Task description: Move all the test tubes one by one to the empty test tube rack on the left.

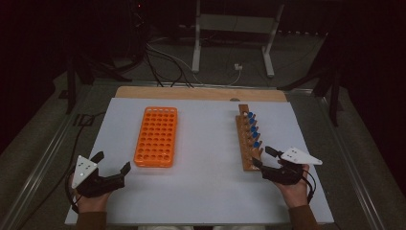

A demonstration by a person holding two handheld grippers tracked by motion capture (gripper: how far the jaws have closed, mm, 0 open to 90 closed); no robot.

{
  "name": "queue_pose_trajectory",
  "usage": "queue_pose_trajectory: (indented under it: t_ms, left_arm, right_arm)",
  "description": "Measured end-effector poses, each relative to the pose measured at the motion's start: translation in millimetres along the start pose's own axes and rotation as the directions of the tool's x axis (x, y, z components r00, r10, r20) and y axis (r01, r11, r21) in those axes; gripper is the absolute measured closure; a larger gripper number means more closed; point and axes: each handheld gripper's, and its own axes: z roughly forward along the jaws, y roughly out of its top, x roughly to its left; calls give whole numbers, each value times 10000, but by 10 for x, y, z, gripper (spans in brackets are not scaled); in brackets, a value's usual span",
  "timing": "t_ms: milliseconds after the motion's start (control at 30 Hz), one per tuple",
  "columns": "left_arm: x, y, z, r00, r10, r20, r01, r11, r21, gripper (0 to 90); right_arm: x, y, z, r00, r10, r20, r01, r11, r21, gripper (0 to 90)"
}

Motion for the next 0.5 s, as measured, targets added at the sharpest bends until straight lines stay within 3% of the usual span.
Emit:
queue_pose_trajectory:
  t_ms: [100,200,500]
  left_arm:
    - [-1,-5,5,10000,19,34,-19,10000,57,6]
    - [-2,-9,8,10000,31,37,-31,10000,91,6]
    - [-15,-16,24,9999,117,43,-118,9997,196,6]
  right_arm:
    - [-21,24,43,10000,33,43,-33,9999,95,420]
    - [-88,43,110,9998,194,15,-194,9996,198,562]
    - [-129,57,217,9999,98,-28,-97,9993,355,698]
